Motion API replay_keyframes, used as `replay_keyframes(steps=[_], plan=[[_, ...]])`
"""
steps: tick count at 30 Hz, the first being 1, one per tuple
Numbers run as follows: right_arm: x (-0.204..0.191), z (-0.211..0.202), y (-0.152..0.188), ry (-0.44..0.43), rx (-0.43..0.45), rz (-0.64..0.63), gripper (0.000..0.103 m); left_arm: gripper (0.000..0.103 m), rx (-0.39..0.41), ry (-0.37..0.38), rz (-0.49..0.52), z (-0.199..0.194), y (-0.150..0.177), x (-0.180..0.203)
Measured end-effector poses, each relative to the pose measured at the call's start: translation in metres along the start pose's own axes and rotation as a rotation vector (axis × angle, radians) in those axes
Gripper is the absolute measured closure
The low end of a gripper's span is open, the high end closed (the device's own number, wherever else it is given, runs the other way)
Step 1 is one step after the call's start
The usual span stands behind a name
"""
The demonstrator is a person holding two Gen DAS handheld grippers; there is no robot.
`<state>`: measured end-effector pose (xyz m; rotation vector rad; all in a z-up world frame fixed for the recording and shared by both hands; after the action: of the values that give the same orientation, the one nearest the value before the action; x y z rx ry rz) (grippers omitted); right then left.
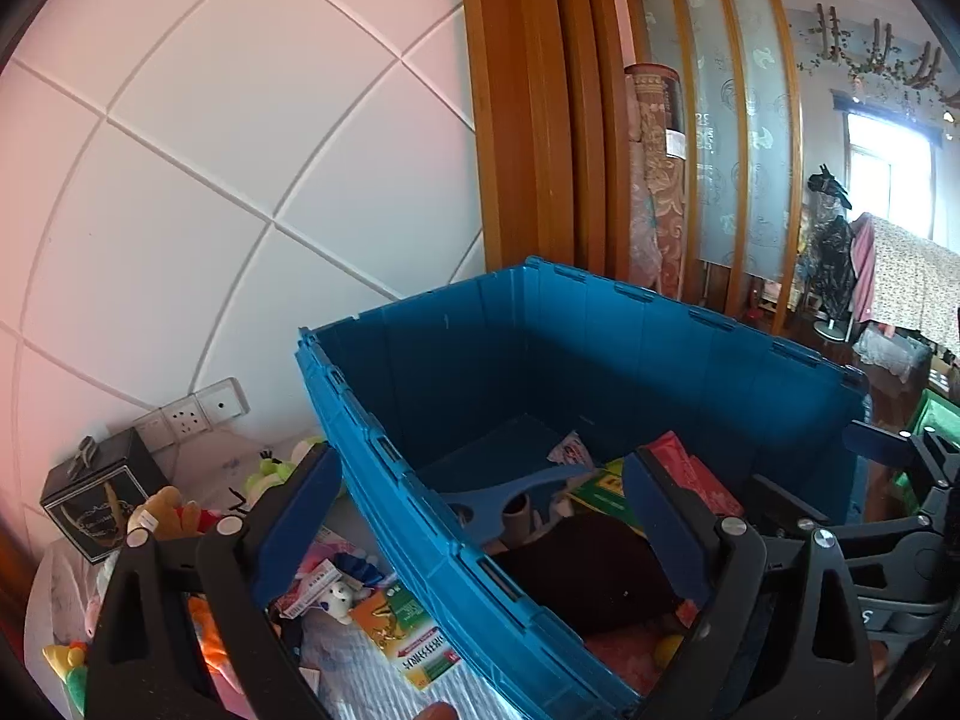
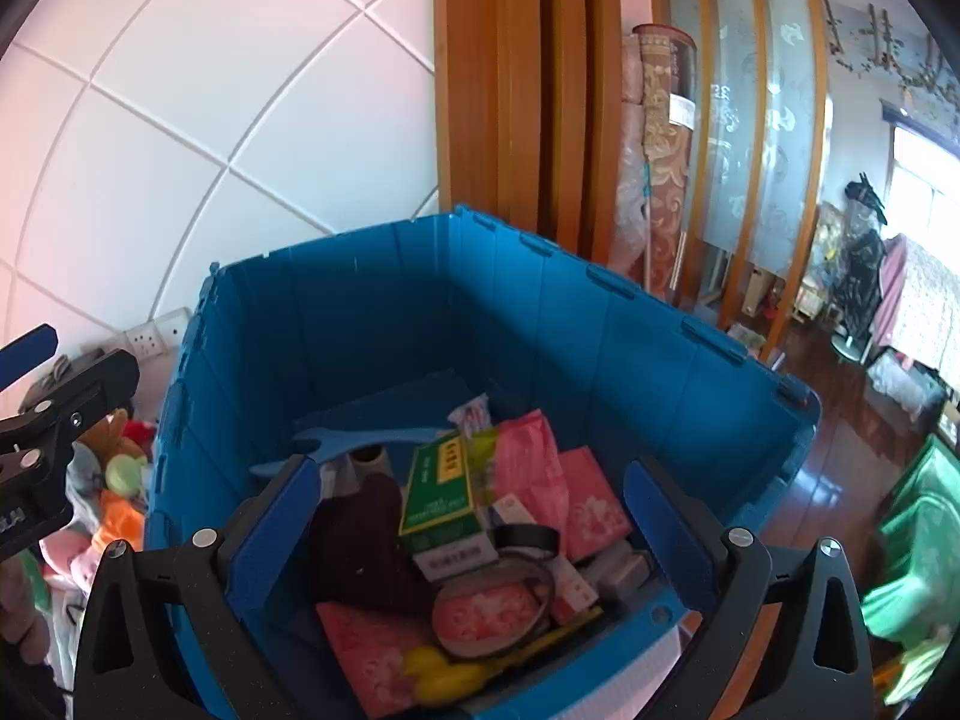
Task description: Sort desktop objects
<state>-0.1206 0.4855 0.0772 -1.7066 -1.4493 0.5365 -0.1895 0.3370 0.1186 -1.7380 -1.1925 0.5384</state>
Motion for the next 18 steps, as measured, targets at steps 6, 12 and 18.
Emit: replay_keyframes(steps=[6,12,18], plan=[[0.0011,-0.0031,0.0018,0.008,-0.003,0.001,0.000,0.007,0.000,-0.004,-0.011,-0.0029,0.0024,-0.0032],[0.0050,-0.0029,0.0023,0.015,-0.008,0.014,0.000,0.007,-0.002,0.006,-0.019,-0.0037,0.0023,-0.0071],[0.0032,-0.0002,0.0035,0.017,-0.016,0.008,0.000,0.007,-0.012,0.013,-0.017,-0.0011,0.0038,-0.0071]])
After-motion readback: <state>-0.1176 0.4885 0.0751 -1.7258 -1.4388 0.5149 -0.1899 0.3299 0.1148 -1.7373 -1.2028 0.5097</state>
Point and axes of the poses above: each gripper's, at about its wrist camera, not at the fingertips, and z roughly the way its jaws point, x to its right, y to its underside, the point moved 3 cm from there along z, roughly the way its jaws point, and after that the axes turned 13 degrees about -z, right-handed, at the moved point
